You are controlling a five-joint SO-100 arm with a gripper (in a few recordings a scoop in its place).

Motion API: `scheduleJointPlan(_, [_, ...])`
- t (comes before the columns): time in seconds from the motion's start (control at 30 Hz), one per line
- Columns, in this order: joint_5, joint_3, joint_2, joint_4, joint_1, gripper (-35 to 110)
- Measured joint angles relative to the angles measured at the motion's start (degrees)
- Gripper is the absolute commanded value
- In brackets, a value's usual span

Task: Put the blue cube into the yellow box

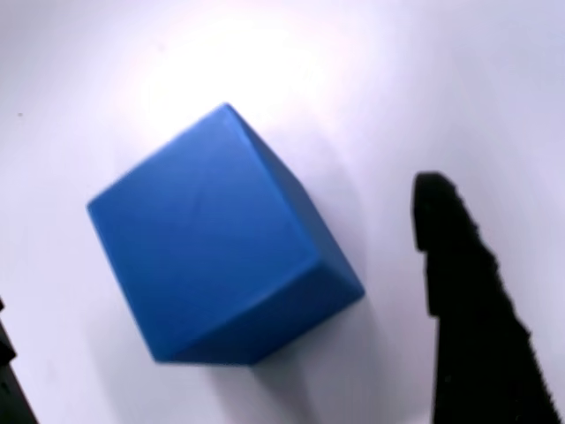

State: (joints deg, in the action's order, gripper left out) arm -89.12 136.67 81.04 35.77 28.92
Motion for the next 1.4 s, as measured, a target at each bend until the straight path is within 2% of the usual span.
scheduleJointPlan(0.9, [-0.53, -13.54, -18.98, 6.77, -3.52, 53])
scheduleJointPlan(1.4, [-3.87, -14.94, -20.74, 6.68, -4.39, 30])
